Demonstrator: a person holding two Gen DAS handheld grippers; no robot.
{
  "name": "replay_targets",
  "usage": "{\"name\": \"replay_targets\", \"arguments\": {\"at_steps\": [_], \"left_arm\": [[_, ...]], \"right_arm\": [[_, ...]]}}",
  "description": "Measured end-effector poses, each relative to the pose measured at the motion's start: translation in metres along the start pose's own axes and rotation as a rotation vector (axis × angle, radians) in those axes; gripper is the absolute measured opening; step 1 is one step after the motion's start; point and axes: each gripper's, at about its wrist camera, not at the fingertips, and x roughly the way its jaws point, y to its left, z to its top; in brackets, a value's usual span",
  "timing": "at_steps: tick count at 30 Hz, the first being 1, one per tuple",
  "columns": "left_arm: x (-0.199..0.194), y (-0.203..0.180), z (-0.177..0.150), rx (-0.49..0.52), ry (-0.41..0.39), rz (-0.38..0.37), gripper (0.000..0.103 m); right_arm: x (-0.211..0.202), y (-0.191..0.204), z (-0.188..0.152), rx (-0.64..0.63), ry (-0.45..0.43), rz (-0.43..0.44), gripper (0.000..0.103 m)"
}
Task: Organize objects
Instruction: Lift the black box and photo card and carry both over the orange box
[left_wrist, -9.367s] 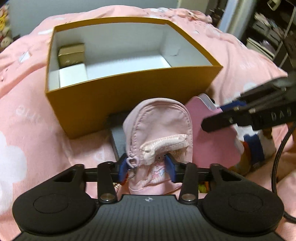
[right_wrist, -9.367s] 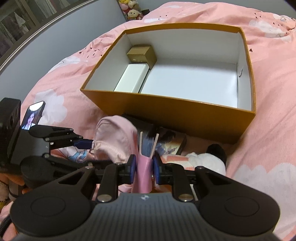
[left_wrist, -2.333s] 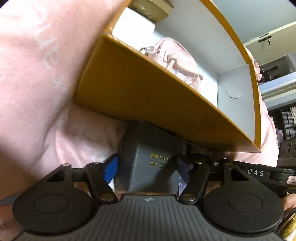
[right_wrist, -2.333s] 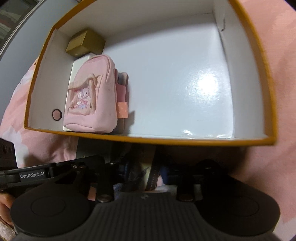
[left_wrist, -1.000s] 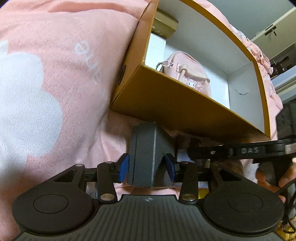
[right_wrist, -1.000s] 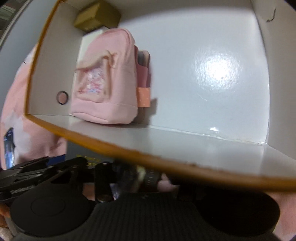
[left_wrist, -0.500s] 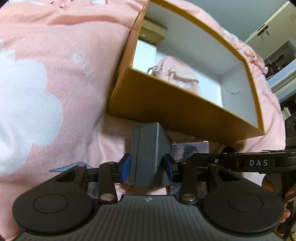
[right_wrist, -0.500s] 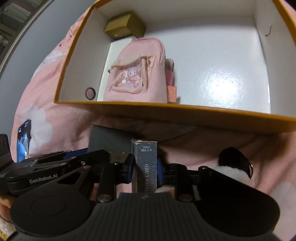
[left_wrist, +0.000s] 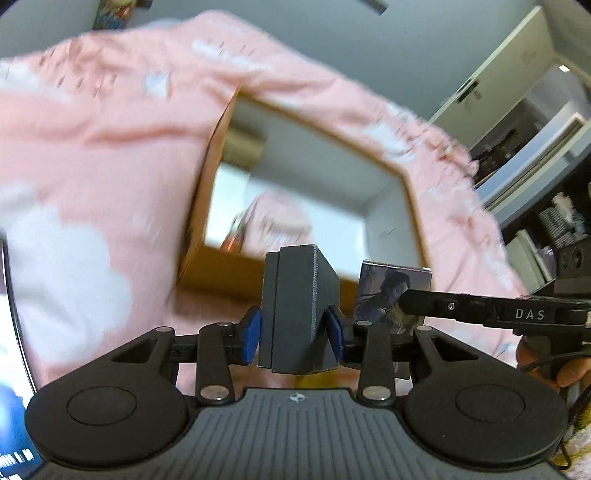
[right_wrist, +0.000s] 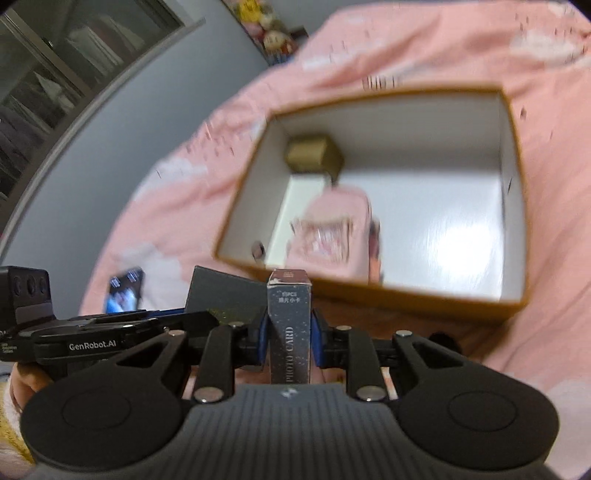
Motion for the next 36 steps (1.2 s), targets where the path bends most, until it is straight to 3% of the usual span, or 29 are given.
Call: {"name": "replay_targets", "arguments": {"at_steps": [3, 8, 16, 20, 24, 29, 33, 36], "left_arm": [[-0.006, -0.014, 0.026, 0.046, -0.047, -0.024, 0.043], [0.019, -0.034, 0.076, 0.097, -0.078, -0.053, 0.043], [0.127, -0.035, 0.132, 0.099, 0.017, -0.075, 0.043], [0.172, -0.022, 0.14, 0.056, 0.067, -0.054, 0.043], [0.199, -0.009, 0.142, 0.051, 0.11, 0.018, 0.043], [0.211, -0.004, 0.139, 0.091, 0.146, 0.086, 0.043], [0.21, -0.007, 0.138, 0.135, 0.136, 0.111, 0.044], [0.206, -0.014, 0.137, 0.196, 0.125, 0.17, 0.047]], "right_arm": [[-0.02, 0.001, 0.016, -0.011, -0.072, -0.006, 0.024], [-0.027, -0.008, 0.049, -0.026, -0.148, -0.081, 0.024], [0.009, -0.047, 0.097, 0.014, -0.151, -0.198, 0.024], [0.031, -0.065, 0.109, 0.014, -0.136, -0.239, 0.024], [0.053, -0.082, 0.118, 0.033, -0.1, -0.257, 0.024], [0.076, -0.09, 0.125, 0.027, -0.065, -0.269, 0.024], [0.09, -0.095, 0.128, 0.031, -0.042, -0.266, 0.024], [0.096, -0.096, 0.128, 0.038, -0.027, -0.257, 0.024]]}}
